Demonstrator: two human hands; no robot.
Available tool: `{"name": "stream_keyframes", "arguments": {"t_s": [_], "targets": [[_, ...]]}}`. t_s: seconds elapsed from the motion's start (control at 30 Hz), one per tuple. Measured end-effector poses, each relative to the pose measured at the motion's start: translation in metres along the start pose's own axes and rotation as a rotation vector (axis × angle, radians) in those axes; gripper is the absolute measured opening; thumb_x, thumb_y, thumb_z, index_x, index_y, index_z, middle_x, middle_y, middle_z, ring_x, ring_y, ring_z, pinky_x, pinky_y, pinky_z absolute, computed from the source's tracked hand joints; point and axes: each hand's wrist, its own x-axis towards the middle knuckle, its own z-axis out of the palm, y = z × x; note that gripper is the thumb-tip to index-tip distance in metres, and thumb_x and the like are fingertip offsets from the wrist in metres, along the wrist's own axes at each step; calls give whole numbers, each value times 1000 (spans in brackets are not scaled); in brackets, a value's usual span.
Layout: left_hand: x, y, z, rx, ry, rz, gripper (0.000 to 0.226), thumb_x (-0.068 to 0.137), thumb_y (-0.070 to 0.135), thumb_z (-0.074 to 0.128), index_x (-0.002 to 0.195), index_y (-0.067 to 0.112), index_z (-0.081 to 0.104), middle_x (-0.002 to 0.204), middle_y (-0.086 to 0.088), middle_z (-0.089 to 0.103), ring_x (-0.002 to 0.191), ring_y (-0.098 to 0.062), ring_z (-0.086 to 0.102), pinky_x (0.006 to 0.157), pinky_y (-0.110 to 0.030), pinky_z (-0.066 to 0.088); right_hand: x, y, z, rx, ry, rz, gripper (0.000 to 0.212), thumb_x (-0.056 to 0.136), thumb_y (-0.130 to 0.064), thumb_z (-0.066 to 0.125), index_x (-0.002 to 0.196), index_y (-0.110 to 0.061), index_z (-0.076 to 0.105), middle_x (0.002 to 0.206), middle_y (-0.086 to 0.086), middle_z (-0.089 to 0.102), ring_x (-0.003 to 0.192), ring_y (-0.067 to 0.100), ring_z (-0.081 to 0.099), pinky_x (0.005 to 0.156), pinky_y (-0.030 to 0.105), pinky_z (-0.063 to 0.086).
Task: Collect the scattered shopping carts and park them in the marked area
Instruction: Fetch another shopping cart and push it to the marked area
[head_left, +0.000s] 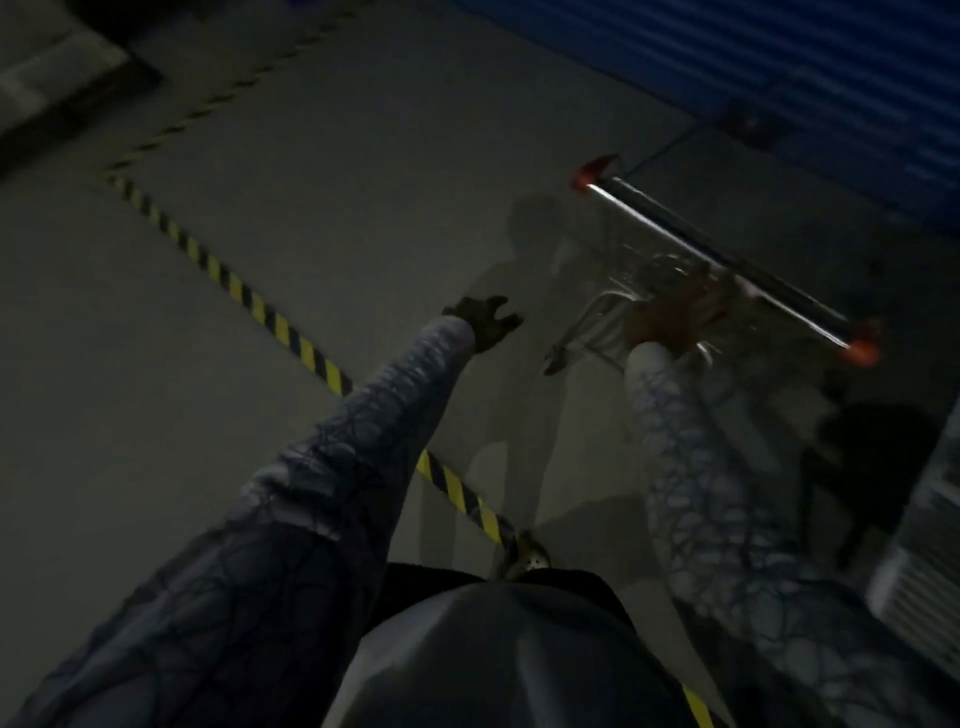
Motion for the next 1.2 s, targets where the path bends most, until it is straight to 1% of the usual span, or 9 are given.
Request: {"name": "stream_keyframes", "arguments": {"t_s": [0.07, 0.1, 0.17, 0.33, 0.47, 0.57, 0.73, 1.0, 1.2], "targets": [[-15, -59, 12, -69, 15, -107, 71, 96, 69, 31, 155, 30, 26, 153, -16, 38, 138, -36, 37, 110, -45, 32, -65, -58, 24, 70, -80, -125, 85, 78, -41, 49, 155, -16, 24, 162, 19, 18, 146, 39, 21, 118, 53, 19], [-25, -90, 17, -108, 26, -160, 71, 96, 68, 30, 155, 28, 26, 152, -17, 40, 138, -36, 37, 110, -47, 33, -105, -86, 39, 98, -107, -242, 78, 79, -34, 48, 152, -15, 29, 163, 17, 16, 149, 37, 16, 119, 50, 16], [-50, -151, 23, -200, 34, -258, 72, 98, 66, 31, 156, 23, 26, 147, -18, 46, 136, -37, 39, 107, -46, 37, -180, -137, 66, 141, -223, -452, 67, 82, -22, 58, 146, -14, 39, 164, 14, 11, 151, 32, 4, 120, 45, 13], [-113, -317, 39, -371, 155, -491, 65, 98, 53, 49, 150, 15, 36, 147, -20, 46, 134, -38, 42, 106, -42, 39, -329, -251, 124, 76, -568, -887, 54, 81, -25, 70, 131, -14, 52, 164, 13, 8, 151, 34, 2, 120, 46, 16], [-166, -430, 40, -544, 289, -668, 64, 96, 47, 57, 148, 13, 40, 142, -21, 50, 129, -38, 47, 104, -42, 42, -404, -336, 154, 28, -654, -1177, 44, 86, -20, 64, 129, -19, 51, 165, 7, 0, 152, 28, -7, 121, 45, 11], [-213, -503, 34, -671, 437, -765, 60, 95, 42, 61, 144, 12, 45, 140, -21, 52, 126, -37, 50, 103, -41, 42, -467, -409, 171, 90, -713, -1245, 35, 86, -19, 63, 119, -20, 53, 162, 8, 7, 151, 27, 0, 119, 44, 17], [-280, -583, 27, -788, 604, -875, 50, 94, 33, 65, 137, 10, 53, 132, -21, 58, 120, -35, 54, 99, -37, 43, -562, -488, 195, 203, -784, -1425, 19, 82, -16, 67, 100, -17, 63, 148, 10, 34, 144, 31, 24, 108, 48, 36], [-353, -698, 26, -958, 827, -1096, 44, 91, 27, 68, 132, 12, 58, 127, -18, 61, 116, -32, 58, 97, -38, 46, -679, -585, 246, 220, -983, -1586, 14, 81, -14, 66, 93, -20, 68, 138, 5, 44, 138, 24, 34, 102, 41, 40], [-386, -820, 0, -968, 993, -1267, 43, 91, 28, 68, 131, 14, 59, 127, -16, 62, 118, -31, 57, 99, -40, 45, -763, -711, 294, 214, -1095, -1791, 13, 83, -16, 67, 94, -23, 69, 136, 1, 45, 137, 21, 35, 102, 40, 36]]}}
